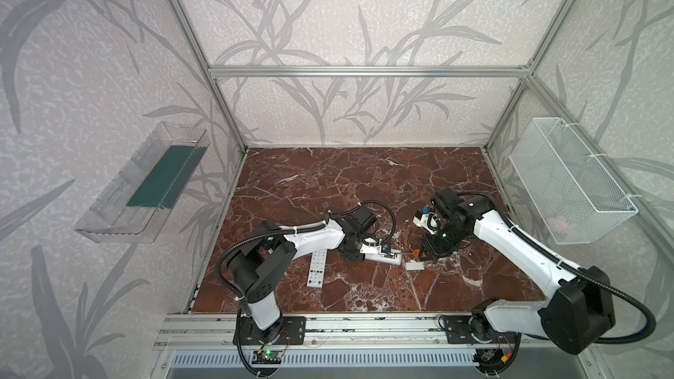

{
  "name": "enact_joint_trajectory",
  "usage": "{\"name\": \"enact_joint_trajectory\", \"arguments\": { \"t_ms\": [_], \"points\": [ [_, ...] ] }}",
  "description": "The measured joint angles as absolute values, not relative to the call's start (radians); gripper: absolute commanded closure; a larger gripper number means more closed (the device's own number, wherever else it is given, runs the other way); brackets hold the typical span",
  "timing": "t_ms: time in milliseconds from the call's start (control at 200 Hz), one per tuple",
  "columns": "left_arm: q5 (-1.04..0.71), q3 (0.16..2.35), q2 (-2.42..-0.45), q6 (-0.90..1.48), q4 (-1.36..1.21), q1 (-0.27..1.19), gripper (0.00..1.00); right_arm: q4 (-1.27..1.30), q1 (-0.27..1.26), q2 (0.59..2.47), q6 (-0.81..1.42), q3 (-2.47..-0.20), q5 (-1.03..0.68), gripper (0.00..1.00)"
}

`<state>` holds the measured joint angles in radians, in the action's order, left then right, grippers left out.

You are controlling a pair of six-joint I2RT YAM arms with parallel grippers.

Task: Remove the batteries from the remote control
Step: 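Insert the screwdriver tip beside the batteries with the right gripper, then pry the first AA battery out with the screwdriver tip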

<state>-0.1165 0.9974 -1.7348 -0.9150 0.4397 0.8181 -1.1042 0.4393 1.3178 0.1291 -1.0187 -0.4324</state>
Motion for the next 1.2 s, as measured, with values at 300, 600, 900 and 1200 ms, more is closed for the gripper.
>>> {"name": "enact_joint_trajectory", "arguments": {
  "t_ms": [300, 600, 900, 1200],
  "points": [
    [-0.117, 0.997, -1.735, -0.913, 0.440, 0.818, 0.99, -1.050, 0.432, 1.254, 0.193, -0.954, -0.482, 1.00],
    [-0.113, 0.997, -1.735, -0.902, 0.441, 0.818, 1.00, -1.017, 0.432, 1.207, 0.257, -0.929, -0.495, 1.00],
    [-0.112, 0.997, -1.735, -0.896, 0.442, 0.818, 1.00, -1.018, 0.432, 1.192, 0.266, -0.932, -0.497, 1.00],
    [-0.112, 0.997, -1.736, -0.893, 0.442, 0.818, 1.00, -1.019, 0.432, 1.192, 0.266, -0.938, -0.497, 1.00]
  ]
}}
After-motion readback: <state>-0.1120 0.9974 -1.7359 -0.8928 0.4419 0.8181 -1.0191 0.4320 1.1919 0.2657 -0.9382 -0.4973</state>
